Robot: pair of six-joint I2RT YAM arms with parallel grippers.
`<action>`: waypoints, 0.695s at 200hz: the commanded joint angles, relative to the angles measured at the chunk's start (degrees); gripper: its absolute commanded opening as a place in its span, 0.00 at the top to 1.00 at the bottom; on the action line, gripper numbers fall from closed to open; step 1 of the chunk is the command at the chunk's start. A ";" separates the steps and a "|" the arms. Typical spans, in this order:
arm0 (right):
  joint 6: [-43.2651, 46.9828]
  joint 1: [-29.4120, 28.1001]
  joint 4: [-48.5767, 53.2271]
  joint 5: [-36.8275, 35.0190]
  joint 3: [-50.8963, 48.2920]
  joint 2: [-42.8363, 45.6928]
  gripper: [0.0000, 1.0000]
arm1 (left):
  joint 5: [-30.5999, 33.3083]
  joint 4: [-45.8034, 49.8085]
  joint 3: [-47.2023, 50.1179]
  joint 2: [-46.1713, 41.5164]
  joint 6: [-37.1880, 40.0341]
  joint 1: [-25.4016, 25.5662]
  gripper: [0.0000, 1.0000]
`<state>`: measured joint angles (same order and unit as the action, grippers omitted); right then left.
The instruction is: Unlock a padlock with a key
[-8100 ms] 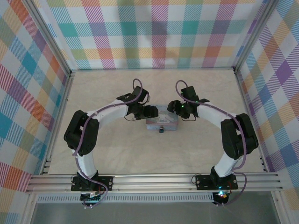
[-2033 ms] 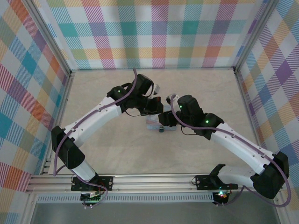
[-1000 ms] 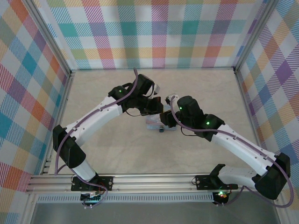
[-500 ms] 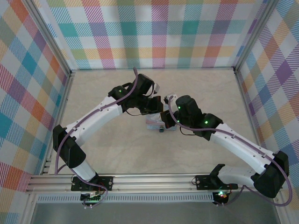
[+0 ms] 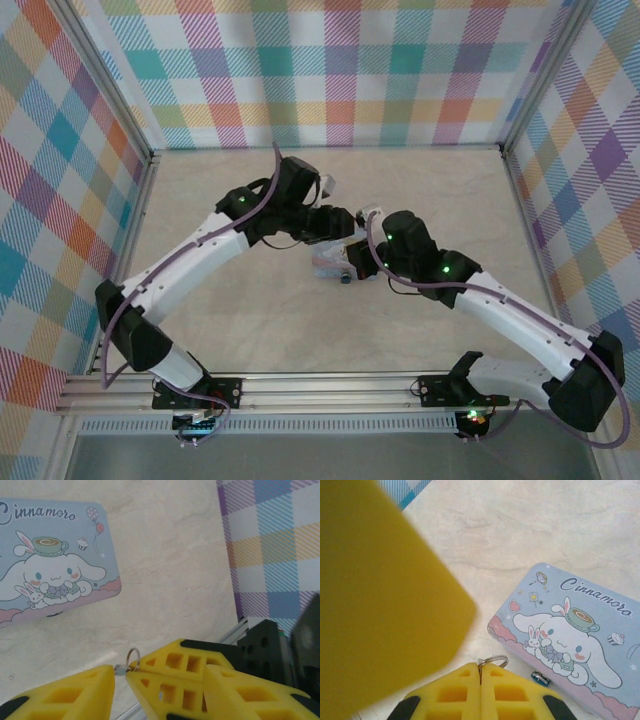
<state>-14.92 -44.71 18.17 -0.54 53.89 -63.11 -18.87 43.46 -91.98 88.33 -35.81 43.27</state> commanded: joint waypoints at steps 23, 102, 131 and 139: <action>-0.38 0.59 -2.75 5.80 -1.55 6.20 1.00 | -0.65 -9.98 8.51 -8.57 0.15 -2.20 0.41; -6.70 10.03 -4.85 35.59 1.12 9.68 1.00 | -17.77 -34.94 31.01 -23.59 3.65 -4.33 0.55; -8.34 12.07 -6.14 42.19 1.76 9.50 1.00 | -25.14 -41.16 33.37 -23.95 3.26 -4.33 0.59; -8.62 12.33 -6.30 43.40 1.96 9.41 1.00 | -26.74 -42.32 33.45 -23.67 3.05 -4.33 0.61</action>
<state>-21.19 -33.23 15.18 32.99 53.63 -53.93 -37.10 10.70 -59.44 65.28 -33.34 39.44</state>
